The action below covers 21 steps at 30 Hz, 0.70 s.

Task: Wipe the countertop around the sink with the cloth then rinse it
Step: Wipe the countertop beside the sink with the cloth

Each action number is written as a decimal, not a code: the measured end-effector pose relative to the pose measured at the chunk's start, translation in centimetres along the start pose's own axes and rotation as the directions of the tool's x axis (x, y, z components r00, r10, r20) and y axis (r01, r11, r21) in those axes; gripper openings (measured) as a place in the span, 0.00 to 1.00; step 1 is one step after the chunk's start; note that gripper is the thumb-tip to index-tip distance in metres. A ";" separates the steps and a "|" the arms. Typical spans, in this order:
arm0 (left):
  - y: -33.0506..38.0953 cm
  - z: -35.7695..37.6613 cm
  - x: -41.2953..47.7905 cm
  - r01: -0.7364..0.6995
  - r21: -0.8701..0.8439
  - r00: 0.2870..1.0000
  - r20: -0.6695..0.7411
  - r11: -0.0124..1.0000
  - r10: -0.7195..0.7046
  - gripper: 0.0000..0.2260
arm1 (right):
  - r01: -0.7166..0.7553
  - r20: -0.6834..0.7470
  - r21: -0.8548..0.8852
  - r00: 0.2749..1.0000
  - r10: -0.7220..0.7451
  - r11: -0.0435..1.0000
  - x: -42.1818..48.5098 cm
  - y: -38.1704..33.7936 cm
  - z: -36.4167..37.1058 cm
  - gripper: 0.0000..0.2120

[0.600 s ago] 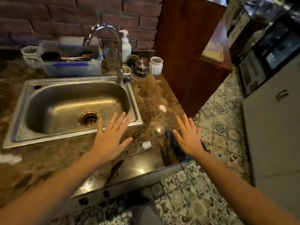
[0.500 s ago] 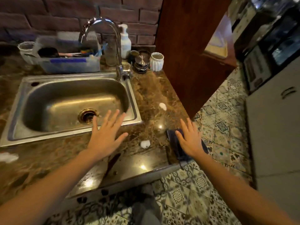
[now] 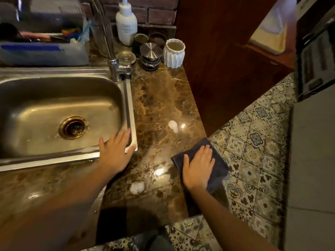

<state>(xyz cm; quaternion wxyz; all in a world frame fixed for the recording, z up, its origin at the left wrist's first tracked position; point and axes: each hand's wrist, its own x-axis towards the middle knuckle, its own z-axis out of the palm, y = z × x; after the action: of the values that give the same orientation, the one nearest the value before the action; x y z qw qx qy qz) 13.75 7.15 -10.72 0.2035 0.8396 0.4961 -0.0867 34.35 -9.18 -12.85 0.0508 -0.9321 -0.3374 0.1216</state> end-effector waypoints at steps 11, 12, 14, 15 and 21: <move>0.1 3.1 -0.1 0.016 0.067 0.989 -0.150 0.998 -0.006 0.30 | 0.618 0.089 -0.095 0.786 -0.612 0.780 19.0 -5.5 -2.0 0.36; 0.0 3.2 0.0 0.007 0.062 0.987 -0.160 0.998 0.003 0.29 | 0.657 0.107 -0.079 0.753 -0.649 0.750 21.0 -6.4 -2.2 0.36; -0.2 3.2 0.1 -0.001 0.063 0.985 -0.174 0.998 0.012 0.28 | 0.736 0.135 -0.048 0.675 -0.725 0.676 24.7 -8.1 -2.7 0.36; -0.2 3.3 0.1 -0.001 0.060 0.983 -0.182 0.998 0.012 0.28 | 0.767 0.144 -0.046 0.639 -0.755 0.640 26.1 -8.9 -2.9 0.36; -0.3 3.5 0.0 -0.006 0.050 0.975 -0.221 0.999 0.016 0.27 | 0.816 0.155 -0.100 0.579 -0.801 0.570 28.2 -10.1 -2.7 0.37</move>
<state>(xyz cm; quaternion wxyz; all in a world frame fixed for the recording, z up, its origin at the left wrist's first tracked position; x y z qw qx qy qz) 13.69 5.76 -14.00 0.1269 0.8515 0.5088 -0.0035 49.75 16.59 -13.84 0.0101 -0.6691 -0.7363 0.1000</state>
